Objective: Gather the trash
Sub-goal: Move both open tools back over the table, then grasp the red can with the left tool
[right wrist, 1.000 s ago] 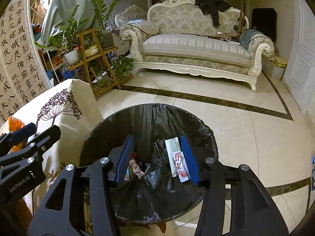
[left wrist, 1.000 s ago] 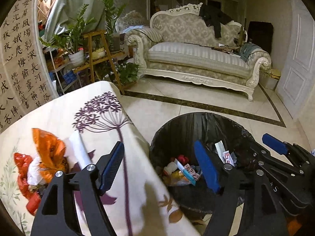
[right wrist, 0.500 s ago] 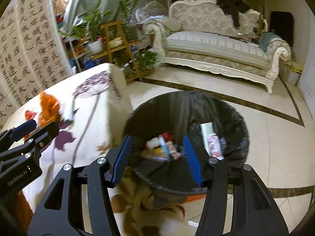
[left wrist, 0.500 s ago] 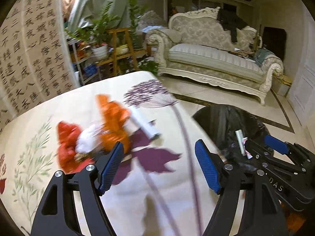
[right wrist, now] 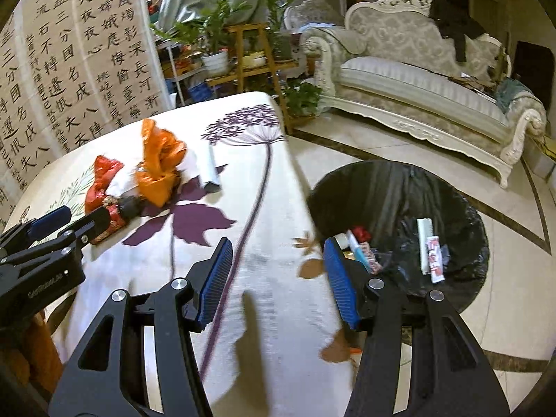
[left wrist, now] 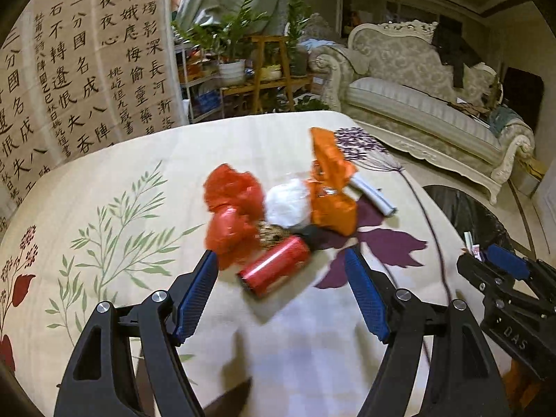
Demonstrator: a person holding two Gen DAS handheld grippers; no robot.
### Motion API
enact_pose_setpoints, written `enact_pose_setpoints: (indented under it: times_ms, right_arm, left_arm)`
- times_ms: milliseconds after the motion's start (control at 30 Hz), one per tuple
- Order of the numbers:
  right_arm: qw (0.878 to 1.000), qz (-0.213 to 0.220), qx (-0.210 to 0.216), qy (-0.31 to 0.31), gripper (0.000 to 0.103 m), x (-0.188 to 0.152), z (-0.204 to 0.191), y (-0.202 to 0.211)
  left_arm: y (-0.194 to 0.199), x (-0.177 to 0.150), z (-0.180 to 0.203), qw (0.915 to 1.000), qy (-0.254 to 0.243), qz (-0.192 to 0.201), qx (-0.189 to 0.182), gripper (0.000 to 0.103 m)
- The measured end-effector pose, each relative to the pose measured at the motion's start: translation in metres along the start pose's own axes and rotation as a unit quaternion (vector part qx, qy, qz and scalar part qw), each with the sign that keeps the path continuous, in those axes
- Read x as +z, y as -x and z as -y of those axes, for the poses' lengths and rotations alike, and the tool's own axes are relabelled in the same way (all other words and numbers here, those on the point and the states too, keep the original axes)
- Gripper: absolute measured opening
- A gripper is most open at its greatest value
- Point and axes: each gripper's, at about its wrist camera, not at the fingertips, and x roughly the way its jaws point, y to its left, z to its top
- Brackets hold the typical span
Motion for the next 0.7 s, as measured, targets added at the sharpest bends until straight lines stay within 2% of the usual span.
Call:
enact_pose_setpoints:
  times_ms: [267,400,600,700]
  right_arm:
    - [1.000,-0.007,0.006,0.011,0.054,0.000,-0.014,-0.005]
    - [1.000,-0.011,0.008,0.007,0.054,-0.001,-0.012,-0.007]
    - [1.000,-0.014,0.013,0.002,0.054,-0.001,-0.011,-0.008]
    - [1.000,-0.014,0.017,0.000,0.054,-0.002,-0.011,-0.008]
  left_arm:
    - [-0.016,-0.001,-0.007,0.9997,0.000,-0.025,-0.008,0.072]
    - [-0.023,-0.004,-0.008,0.9984,0.006,-0.048,-0.029,0.072]
    - [-0.017,-0.010,-0.002,0.9962,0.005,-0.059,-0.064,0.072]
    - [-0.013,-0.012,0.002,0.9959,0.000,-0.059,-0.068,0.072]
